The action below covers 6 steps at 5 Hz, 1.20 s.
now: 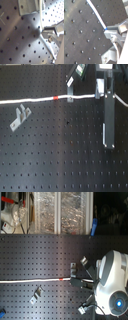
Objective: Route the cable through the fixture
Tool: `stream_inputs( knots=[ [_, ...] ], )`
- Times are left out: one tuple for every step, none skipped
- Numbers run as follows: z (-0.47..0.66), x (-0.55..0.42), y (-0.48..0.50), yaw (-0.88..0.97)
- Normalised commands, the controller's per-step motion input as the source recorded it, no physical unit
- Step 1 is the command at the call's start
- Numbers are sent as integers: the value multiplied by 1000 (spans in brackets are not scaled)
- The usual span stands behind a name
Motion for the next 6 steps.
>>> stream_inputs(
  knots=[
    [25, -205, 9, -191],
    [61, -182, 13, -209],
    [122, 85, 413, -280],
    [5, -17, 182, -51],
    [86, 116, 15, 0],
    [7, 258, -192, 0]
  ],
)
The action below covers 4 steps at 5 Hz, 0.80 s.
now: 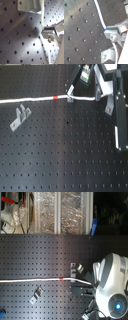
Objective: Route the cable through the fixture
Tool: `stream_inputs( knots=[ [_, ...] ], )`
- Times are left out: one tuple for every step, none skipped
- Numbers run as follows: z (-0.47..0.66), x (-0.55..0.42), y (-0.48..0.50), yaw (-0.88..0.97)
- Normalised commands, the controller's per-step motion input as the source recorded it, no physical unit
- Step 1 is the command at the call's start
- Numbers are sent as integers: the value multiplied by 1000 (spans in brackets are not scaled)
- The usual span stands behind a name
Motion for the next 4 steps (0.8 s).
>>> stream_inputs(
  knots=[
    [0, 226, -146, 0],
    [1, 42, -288, 0],
    [3, -87, -411, 0],
    [8, -123, -433, 0]
  ],
)
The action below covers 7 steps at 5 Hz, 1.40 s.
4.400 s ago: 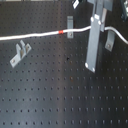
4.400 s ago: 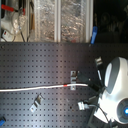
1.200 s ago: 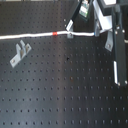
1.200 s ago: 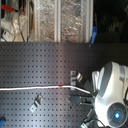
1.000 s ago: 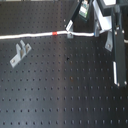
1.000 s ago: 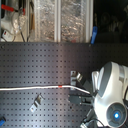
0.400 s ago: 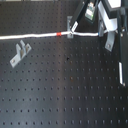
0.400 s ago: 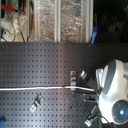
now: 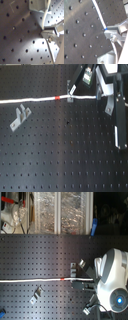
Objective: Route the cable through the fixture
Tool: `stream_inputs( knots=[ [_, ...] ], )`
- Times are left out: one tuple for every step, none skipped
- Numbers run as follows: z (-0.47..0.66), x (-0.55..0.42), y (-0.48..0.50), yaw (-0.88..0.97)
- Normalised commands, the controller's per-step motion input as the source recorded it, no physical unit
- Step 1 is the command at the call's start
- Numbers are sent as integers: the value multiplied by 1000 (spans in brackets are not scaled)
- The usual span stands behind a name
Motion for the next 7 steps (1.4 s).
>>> stream_inputs(
  knots=[
    [7, -103, -294, 0],
    [4, -6, -292, -26],
    [-75, 24, -191, -9],
    [-223, -100, -181, 0],
    [-328, -131, -221, 20],
    [-310, -111, -171, 46],
    [-51, -1, 0, 0]
  ],
)
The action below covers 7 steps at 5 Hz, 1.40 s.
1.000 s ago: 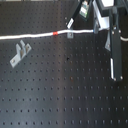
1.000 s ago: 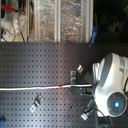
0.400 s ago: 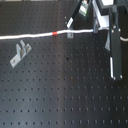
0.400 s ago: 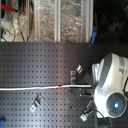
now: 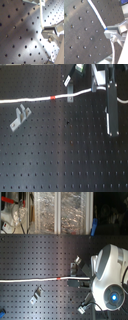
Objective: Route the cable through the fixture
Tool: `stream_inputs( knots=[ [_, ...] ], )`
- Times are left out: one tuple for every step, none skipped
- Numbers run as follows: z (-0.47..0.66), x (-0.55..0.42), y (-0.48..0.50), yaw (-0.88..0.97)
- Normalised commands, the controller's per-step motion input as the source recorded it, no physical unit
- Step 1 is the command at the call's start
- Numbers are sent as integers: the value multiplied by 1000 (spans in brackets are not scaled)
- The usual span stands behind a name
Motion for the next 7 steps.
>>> stream_inputs(
  knots=[
    [0, 6, -57, 0],
    [346, -88, 195, 0],
    [169, -149, 246, 0],
    [-33, -167, 341, 0],
    [-6, -117, 298, 11],
    [0, -17, -2, -26],
    [0, -23, -2, -11]
  ],
)
